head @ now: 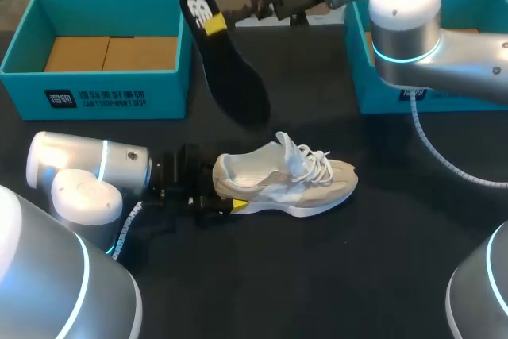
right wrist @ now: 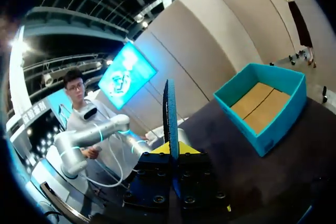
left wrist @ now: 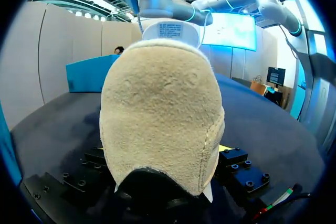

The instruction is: Take the shoe out of the shoebox, open the shoe tongue, remove and reinsert the insole, then place the shoe into the shoebox

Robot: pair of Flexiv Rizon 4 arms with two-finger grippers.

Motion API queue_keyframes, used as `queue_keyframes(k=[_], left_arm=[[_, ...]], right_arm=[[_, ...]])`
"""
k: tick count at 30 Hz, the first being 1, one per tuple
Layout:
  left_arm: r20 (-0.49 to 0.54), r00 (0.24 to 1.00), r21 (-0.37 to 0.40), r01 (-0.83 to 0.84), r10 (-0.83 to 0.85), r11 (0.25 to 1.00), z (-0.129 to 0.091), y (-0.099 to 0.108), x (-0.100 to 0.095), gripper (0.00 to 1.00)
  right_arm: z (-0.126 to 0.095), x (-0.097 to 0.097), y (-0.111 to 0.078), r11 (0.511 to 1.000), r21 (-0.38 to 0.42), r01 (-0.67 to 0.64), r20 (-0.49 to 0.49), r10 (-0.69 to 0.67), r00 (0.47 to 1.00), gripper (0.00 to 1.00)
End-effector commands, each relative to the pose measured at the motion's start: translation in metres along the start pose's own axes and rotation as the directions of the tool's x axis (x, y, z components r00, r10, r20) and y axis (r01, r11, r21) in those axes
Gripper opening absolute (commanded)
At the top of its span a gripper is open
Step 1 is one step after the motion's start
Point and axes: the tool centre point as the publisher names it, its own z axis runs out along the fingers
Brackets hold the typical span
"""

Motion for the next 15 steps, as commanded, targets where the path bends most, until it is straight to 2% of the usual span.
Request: queue_keyframes(k=[1,5,8,15], left_arm=[[-0.001,1.000,-0.003,0.001,-0.001,1.000,0.001,0.001,-0.001,0.00],[-0.001,1.000,-0.003,0.001,-0.001,1.000,0.001,0.001,-0.001,0.00],[-0.001,1.000,-0.003,0.001,-0.001,1.000,0.001,0.001,-0.001,0.00],[-0.001,1.000,-0.003,0.001,-0.001,1.000,0.001,0.001,-0.001,0.00]], right_arm=[[-0.010,0.016,0.005,0.993,-0.102,-0.057,-0.044,0.053,0.998,0.00],[-0.022,0.033,0.014,0.979,-0.166,-0.117,-0.086,0.103,0.991,0.00],[-0.028,0.045,0.017,0.973,-0.168,-0.157,-0.103,0.141,0.985,0.00],[-0.049,0.072,0.011,0.960,-0.180,-0.214,-0.055,0.208,0.977,0.00]])
